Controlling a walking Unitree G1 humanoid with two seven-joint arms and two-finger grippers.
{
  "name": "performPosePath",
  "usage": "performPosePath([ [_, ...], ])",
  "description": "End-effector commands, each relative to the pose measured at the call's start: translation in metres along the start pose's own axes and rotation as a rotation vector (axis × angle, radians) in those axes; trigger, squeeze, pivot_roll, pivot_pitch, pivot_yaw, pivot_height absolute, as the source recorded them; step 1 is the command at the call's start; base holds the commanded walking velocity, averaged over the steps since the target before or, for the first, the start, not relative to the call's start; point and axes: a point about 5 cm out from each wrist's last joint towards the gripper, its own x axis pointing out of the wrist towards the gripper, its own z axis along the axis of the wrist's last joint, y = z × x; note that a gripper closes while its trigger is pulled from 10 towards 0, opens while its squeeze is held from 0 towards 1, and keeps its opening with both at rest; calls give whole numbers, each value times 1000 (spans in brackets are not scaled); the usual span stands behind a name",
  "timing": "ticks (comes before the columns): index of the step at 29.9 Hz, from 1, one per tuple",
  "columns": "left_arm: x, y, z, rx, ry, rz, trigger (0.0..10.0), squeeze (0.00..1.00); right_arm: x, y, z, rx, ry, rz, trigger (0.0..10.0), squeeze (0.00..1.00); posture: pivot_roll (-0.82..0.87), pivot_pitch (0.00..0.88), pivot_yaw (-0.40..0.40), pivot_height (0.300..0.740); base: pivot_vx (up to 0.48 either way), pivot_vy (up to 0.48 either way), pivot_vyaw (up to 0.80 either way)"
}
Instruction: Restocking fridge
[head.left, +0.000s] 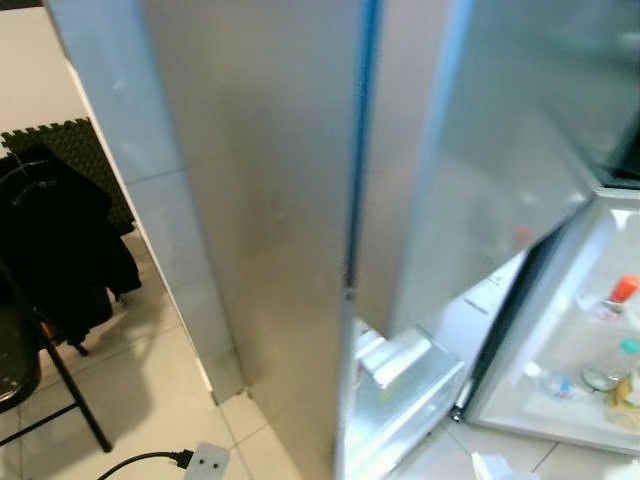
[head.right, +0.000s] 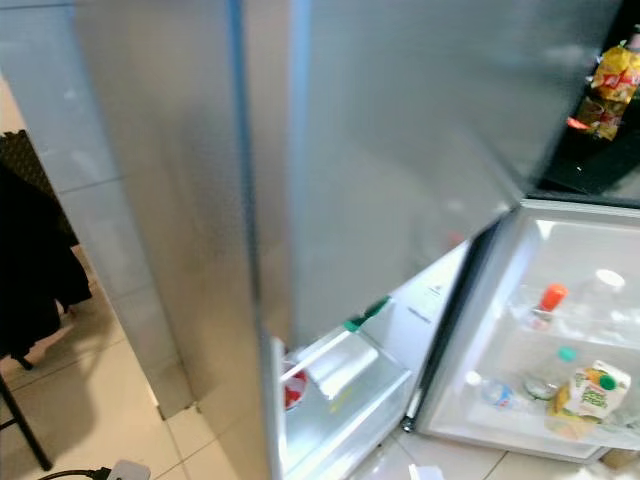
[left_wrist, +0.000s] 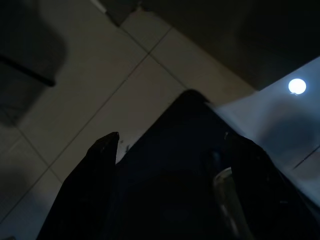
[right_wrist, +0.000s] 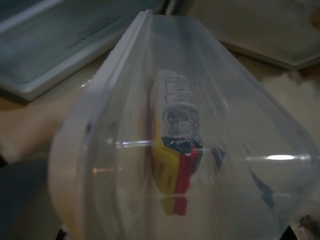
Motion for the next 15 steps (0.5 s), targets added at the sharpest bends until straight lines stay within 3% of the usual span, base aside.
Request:
performPosePath([
  [1,0,2,1,0,0,4,10000,0,-1,-4,-4,4,12,-18,10000,0,-103,54,28,740,0,-472,0],
  [15,0,-1,-1,-2,7,-1,10000,0,-1,-4,-3,-4,10,-10,10000,0,-105,49,27,740,0,-438,0],
])
